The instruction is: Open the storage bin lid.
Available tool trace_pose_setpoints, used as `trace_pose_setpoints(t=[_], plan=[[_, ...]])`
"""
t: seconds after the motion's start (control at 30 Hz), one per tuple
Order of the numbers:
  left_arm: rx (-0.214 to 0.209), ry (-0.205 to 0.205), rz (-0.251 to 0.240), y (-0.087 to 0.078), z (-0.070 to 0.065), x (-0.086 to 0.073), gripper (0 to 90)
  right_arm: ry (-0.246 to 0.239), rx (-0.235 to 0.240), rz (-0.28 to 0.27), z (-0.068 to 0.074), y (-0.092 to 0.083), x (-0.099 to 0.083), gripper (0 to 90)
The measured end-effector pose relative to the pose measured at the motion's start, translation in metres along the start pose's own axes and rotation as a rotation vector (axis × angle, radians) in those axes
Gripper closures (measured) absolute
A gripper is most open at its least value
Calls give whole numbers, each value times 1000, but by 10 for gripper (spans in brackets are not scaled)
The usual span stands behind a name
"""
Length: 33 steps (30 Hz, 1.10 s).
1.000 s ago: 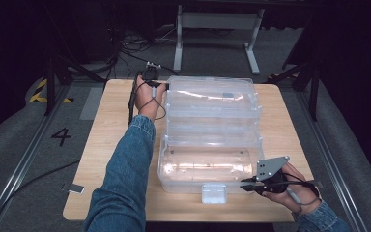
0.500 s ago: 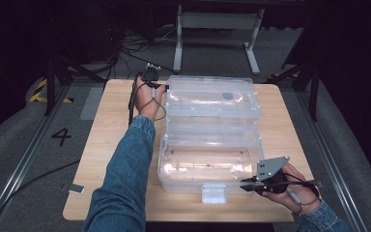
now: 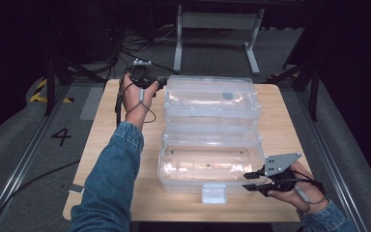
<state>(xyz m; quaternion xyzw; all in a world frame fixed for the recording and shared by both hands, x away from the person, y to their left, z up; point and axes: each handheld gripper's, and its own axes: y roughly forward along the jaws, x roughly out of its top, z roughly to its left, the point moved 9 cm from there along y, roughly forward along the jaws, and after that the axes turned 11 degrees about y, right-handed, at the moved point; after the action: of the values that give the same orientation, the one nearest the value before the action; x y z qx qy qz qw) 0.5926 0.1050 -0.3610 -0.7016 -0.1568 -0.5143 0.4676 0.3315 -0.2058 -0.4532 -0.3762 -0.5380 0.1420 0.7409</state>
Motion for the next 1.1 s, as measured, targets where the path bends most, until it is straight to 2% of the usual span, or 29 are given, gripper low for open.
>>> trace_pose_setpoints(t=[0.1,0.13,0.17,0.3,0.37,0.4,0.47,0.53,0.6,0.67,0.7,0.77,0.8,0.87,0.97,1.1], plan=[[-24,36,-28,-26,-12,3,503,14,15,-29,-3,-9,7,626],[-24,36,-28,-26,-12,3,498,17,15,-35,-3,-11,9,626],[-33,61,-30,-42,-19,2,490,23,17,-47,-5,-16,11,624],[-57,92,-42,-65,-29,-2,469,28,19,-88,-10,-31,20,624],[-64,107,-56,-79,-33,-4,460,33,0,-110,-15,-40,25,623],[-64,107,-56,-79,-33,-4,457,33,0,-110,-15,-40,25,623],[-75,115,-65,-90,-37,-7,452,43,-27,-136,-23,-50,30,623],[-74,147,-65,-100,-39,-10,443,51,-46,-156,-29,-58,34,621],[-80,153,-73,-110,-43,-13,441,66,-70,-178,-36,-66,39,619],[-110,176,-87,-121,-48,-17,436,79,-93,-199,-43,-73,43,616],[-110,176,-87,-121,-48,-17,422,79,-93,-199,-43,-73,43,616],[-125,191,-88,-127,-51,-22,418,104,-123,-219,-54,-81,46,601],[-124,213,-79,-129,-51,-25,409,119,-123,-224,-58,-84,46,593],[-119,232,-55,-134,-49,-33,400,140,-118,-248,-65,-87,46,592],[-126,241,-37,-141,-47,-44,394,169,-141,-259,-78,-91,43,584],[-111,272,-5,-150,-41,-60,374,218,-142,-285,-94,-94,38,568]])
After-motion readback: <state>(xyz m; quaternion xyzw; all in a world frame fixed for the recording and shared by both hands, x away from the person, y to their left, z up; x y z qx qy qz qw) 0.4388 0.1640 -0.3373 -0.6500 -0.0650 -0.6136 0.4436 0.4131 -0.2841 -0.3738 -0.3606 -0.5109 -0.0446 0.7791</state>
